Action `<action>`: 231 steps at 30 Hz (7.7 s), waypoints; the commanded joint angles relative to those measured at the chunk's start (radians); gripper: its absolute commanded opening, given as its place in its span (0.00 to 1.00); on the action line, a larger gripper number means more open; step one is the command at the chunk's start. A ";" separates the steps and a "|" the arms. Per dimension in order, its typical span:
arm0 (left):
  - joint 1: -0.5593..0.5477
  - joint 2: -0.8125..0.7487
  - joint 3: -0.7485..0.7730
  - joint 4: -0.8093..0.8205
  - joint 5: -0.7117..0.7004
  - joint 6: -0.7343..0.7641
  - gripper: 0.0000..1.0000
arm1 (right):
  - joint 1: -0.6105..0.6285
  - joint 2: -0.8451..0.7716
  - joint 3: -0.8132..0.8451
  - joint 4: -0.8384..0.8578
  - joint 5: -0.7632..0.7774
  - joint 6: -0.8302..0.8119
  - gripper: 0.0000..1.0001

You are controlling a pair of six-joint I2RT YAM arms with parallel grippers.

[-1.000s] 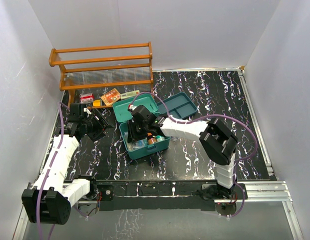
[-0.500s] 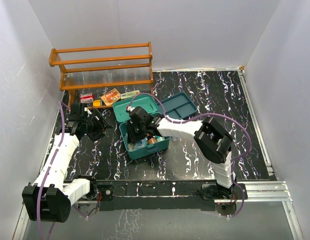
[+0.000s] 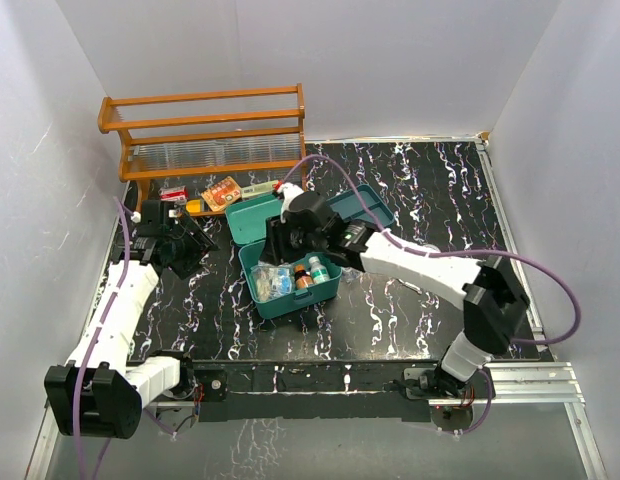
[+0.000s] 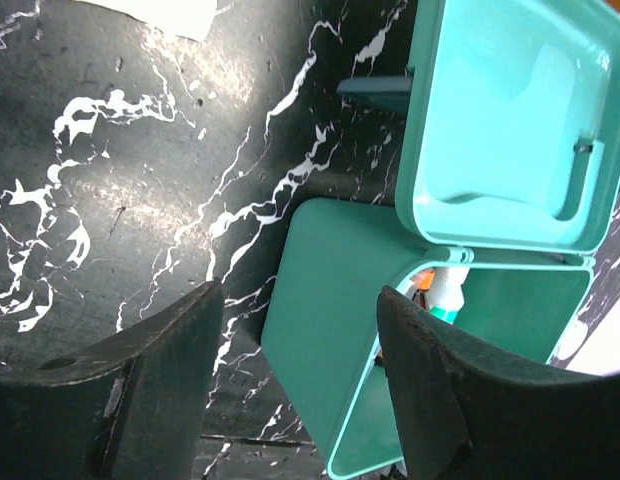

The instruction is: Organize the medicine kit

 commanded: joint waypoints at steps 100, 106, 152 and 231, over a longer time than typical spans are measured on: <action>-0.092 0.147 0.245 0.264 0.208 0.066 0.00 | -0.461 -0.124 -0.070 0.051 0.161 -0.116 0.36; -0.204 0.135 0.226 0.161 0.193 -0.046 0.00 | -0.444 -0.171 -0.074 0.095 -0.007 -0.078 0.43; -0.503 0.431 0.235 -0.200 -0.278 -0.357 0.25 | -0.241 -0.260 -0.216 0.129 -0.078 -0.131 0.50; -0.469 -0.078 -0.108 0.151 -0.166 -0.003 0.13 | 0.032 0.244 0.120 -0.070 -0.101 -0.333 0.43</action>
